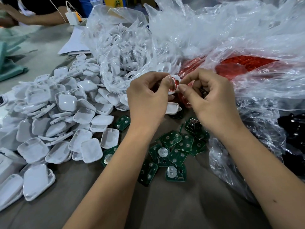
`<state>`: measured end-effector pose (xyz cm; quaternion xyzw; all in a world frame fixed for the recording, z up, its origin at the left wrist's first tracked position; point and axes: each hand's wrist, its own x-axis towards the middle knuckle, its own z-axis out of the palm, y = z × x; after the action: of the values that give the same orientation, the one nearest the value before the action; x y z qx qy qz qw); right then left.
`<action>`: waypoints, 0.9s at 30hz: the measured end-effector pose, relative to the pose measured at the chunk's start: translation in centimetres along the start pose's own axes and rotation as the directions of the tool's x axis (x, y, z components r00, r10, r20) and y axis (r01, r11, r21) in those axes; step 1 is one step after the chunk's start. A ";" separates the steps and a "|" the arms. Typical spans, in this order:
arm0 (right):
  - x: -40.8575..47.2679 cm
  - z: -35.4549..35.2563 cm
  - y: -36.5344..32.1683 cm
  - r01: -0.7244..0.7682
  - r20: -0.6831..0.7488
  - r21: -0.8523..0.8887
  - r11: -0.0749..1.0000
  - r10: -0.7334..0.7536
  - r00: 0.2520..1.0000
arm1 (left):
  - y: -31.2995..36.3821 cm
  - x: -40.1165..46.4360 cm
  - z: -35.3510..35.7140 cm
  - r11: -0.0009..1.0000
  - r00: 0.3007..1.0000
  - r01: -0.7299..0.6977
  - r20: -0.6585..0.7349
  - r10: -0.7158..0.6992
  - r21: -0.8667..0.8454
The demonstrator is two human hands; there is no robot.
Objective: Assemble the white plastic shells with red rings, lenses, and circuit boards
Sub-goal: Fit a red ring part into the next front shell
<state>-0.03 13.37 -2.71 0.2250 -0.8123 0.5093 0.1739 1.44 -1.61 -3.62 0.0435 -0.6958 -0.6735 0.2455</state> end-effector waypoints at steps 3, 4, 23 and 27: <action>0.0 0.1 -0.1 0.009 -0.049 -0.014 1.000 -0.010 0.999 | -0.2 -0.2 0.2 0.986 0.992 -0.126 0.031 0.124 0.105; -0.1 0.1 -0.1 0.018 -0.070 -0.023 1.000 -0.020 0.997 | -0.2 -0.3 0.2 0.981 0.988 -0.151 0.039 0.147 0.124; 0.0 0.1 -0.3 0.156 -0.185 -0.237 0.959 -0.203 0.962 | 0.6 -1.2 0.7 0.988 0.988 -0.147 0.054 0.145 0.045; -0.2 0.3 -0.3 0.207 -0.163 -0.326 0.923 -0.270 0.949 | 0.6 -1.4 1.0 0.991 0.991 -0.130 0.031 0.129 0.032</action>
<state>0.28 13.00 -2.65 0.2396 -0.8250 0.3734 0.3502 2.42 -0.05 -3.41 -0.0072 -0.7118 -0.6450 0.2778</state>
